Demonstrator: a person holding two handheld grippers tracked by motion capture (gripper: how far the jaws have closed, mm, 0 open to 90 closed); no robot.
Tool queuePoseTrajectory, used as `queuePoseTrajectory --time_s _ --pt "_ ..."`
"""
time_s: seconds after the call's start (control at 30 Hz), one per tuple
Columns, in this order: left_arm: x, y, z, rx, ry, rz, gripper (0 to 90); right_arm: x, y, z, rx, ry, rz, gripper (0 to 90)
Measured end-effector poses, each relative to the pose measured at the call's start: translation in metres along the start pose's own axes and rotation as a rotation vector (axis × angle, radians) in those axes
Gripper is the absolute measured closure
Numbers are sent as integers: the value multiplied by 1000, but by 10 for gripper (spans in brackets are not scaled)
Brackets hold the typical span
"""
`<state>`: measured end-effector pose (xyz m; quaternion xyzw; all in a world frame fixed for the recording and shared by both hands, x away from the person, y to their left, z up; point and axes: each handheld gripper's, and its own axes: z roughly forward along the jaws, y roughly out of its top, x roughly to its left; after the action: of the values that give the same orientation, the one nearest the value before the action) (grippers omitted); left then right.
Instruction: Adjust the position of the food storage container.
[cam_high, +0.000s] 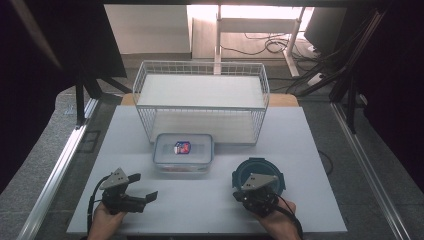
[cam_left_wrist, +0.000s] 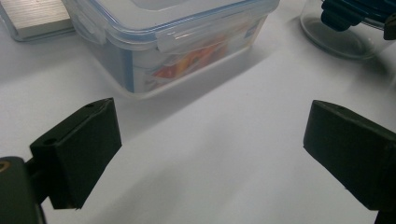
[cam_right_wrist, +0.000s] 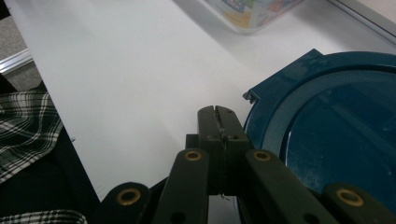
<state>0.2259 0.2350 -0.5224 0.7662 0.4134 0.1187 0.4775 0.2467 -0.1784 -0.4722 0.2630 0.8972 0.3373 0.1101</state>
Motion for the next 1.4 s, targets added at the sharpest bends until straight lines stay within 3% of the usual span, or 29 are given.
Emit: queuePoseTrajectory --time_s 0.5,1.07,1.13,1.23,1.4 --pt "0 -1 3 15 -7 -1 40 -37 -8 -6 -18 -98 105 898" --pt "-1 -1 5 35 -12 -2 51 -95 -22 -18 -54 -237 230 898" --pt "-1 -1 6 38 -16 -1 52 -101 -25 -19 -60 -248 234 898" --pt "0 -2 9 49 -55 -13 52 -112 -28 -21 -69 -273 246 898" --pt "-1 -1 12 76 -67 -31 54 -122 -30 -23 -79 -293 253 898"
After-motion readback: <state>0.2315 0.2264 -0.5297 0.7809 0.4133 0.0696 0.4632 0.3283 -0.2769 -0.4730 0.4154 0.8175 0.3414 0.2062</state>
